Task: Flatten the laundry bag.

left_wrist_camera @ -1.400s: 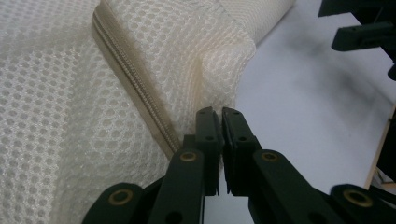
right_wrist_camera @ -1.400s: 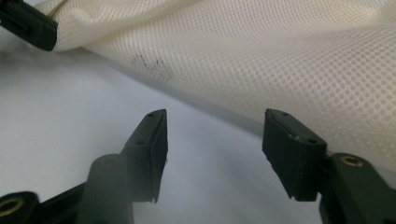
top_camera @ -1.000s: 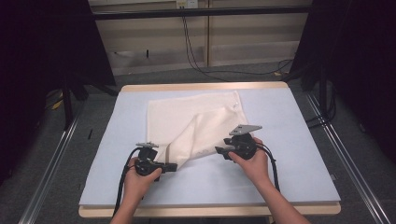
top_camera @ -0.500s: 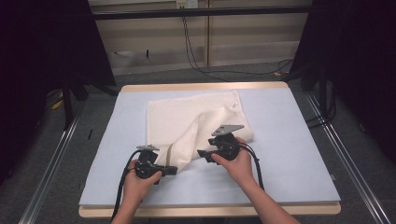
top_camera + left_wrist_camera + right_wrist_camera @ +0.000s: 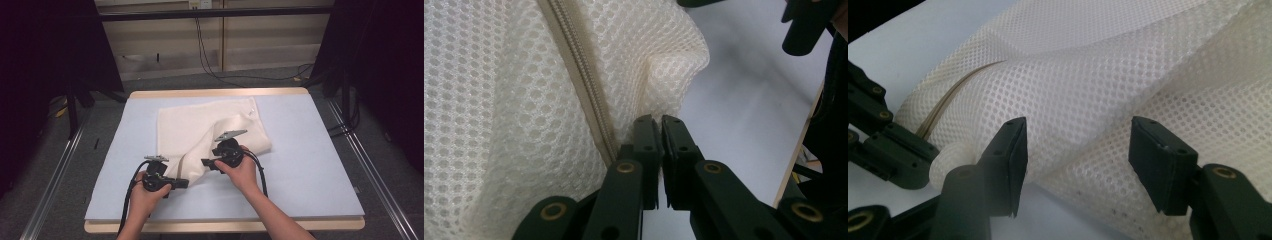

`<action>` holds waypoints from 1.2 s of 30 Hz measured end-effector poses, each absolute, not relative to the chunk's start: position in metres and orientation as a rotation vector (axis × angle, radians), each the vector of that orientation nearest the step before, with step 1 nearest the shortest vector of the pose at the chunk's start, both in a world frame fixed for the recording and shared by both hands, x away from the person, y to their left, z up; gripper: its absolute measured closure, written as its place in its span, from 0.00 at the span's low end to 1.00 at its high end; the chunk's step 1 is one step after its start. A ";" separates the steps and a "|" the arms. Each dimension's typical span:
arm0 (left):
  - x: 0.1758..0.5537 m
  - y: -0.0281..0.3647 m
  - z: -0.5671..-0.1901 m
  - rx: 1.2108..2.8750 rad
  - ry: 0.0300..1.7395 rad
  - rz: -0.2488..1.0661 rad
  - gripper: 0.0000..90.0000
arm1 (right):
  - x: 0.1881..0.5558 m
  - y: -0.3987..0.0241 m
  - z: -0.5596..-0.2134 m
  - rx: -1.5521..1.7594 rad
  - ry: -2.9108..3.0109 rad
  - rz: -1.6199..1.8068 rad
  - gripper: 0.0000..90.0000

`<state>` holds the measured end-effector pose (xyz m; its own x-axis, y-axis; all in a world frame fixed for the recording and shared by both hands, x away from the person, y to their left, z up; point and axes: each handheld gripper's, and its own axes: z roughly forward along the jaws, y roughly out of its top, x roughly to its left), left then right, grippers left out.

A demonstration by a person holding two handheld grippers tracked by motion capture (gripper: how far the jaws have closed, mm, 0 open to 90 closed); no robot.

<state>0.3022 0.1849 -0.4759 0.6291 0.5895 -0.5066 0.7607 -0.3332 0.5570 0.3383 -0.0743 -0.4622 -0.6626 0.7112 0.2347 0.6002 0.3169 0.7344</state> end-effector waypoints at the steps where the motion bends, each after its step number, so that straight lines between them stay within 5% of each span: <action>1: 0.303 0.186 -0.476 2.060 1.043 -0.276 0.96 | 0.341 -0.074 -0.463 1.237 2.430 1.296 0.48; 4: 0.303 0.186 -0.476 2.059 1.043 -0.276 0.96 | 0.346 -0.072 -0.464 1.263 2.441 1.320 0.56; 9: 0.303 0.187 -0.475 2.063 1.041 -0.279 0.96 | 0.352 -0.078 -0.466 1.270 2.469 1.453 0.95; 15: 0.305 0.190 -0.473 2.043 1.047 -0.263 0.91 | 0.343 -0.085 -0.459 1.202 2.468 1.472 0.98; 30: 0.312 0.198 -0.455 1.919 1.061 0.005 0.45 | 0.303 -0.094 -0.460 1.140 2.448 1.475 0.97; 36: 0.319 0.192 -0.462 1.945 1.029 0.017 0.41 | 0.292 -0.096 -0.464 1.138 2.450 1.485 0.97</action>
<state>0.3192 0.1920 -0.4616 0.6525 0.6631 -0.3668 0.6504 -0.2417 0.7201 0.2922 -0.0964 -0.4642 -0.7258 0.6146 0.3089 0.5582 0.2638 0.7867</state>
